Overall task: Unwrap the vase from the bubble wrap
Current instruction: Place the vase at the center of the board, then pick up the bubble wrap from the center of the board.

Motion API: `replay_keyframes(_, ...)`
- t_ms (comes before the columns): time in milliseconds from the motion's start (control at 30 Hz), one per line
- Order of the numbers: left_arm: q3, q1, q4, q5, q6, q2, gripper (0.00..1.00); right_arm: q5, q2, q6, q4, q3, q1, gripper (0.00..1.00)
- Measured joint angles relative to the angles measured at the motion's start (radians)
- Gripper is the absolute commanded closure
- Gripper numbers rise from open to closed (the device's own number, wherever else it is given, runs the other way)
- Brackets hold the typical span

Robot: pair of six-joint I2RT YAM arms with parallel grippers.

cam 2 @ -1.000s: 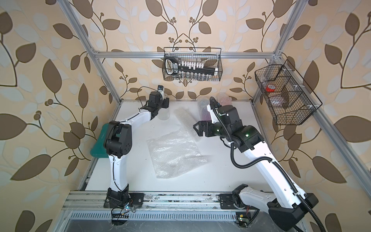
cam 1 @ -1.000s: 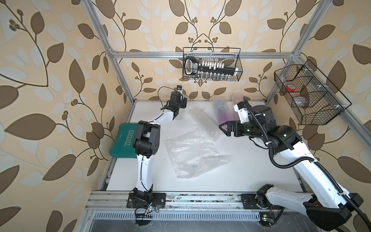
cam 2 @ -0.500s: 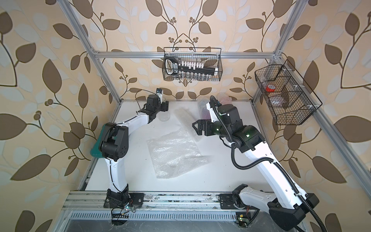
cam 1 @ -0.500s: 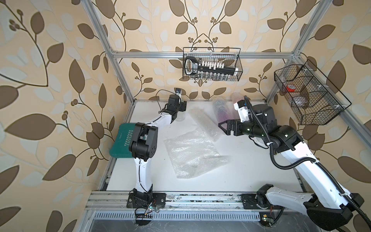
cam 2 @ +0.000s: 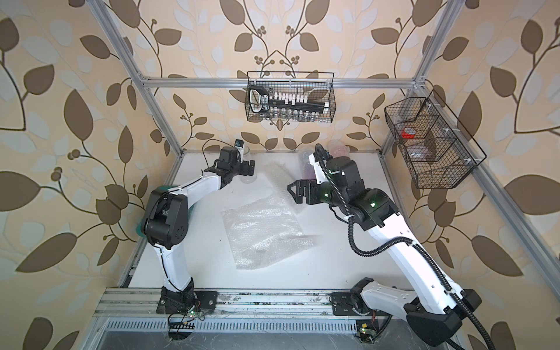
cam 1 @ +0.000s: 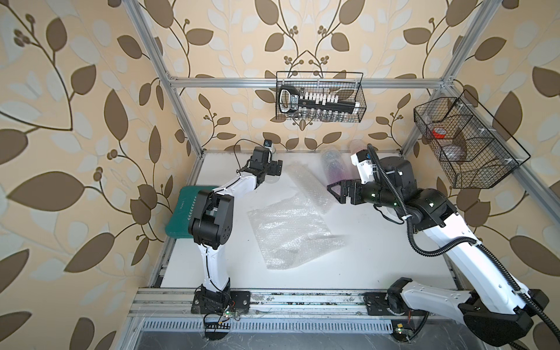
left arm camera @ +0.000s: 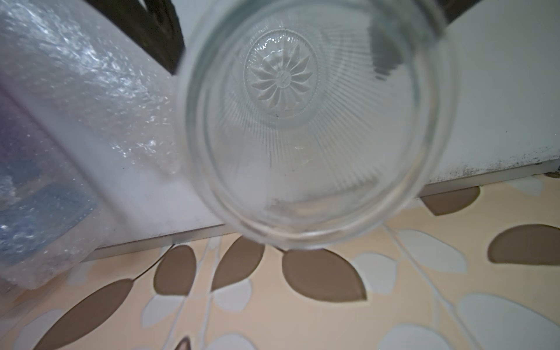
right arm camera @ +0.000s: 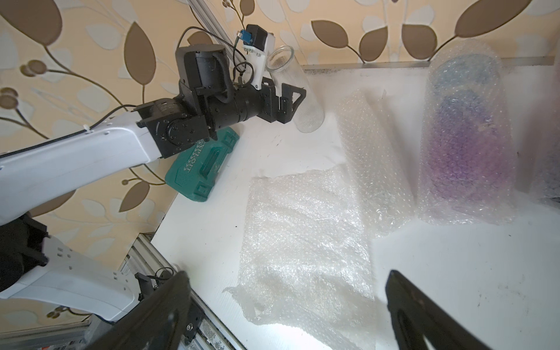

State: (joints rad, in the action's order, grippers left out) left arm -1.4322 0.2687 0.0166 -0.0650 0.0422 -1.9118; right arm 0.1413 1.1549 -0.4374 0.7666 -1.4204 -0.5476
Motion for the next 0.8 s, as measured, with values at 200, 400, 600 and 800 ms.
replay_keyframes(200,0.043,0.000,-0.076,0.036,-0.003,0.130,0.01,-0.019,0.022,0.001,-0.008,-0.030,0.000,0.01)
replay_keyframes(400,0.144,0.000,-0.203,0.069,-0.021,0.265,0.01,-0.034,0.122,0.018,-0.024,-0.123,0.000,0.01)
replay_keyframes(600,0.244,0.000,-0.401,0.093,-0.072,0.450,0.01,-0.035,0.211,0.021,-0.068,-0.132,0.000,0.01)
replay_keyframes(800,0.214,0.000,-0.671,0.099,-0.219,0.548,0.01,-0.033,0.280,0.048,-0.076,-0.133,0.000,0.01)
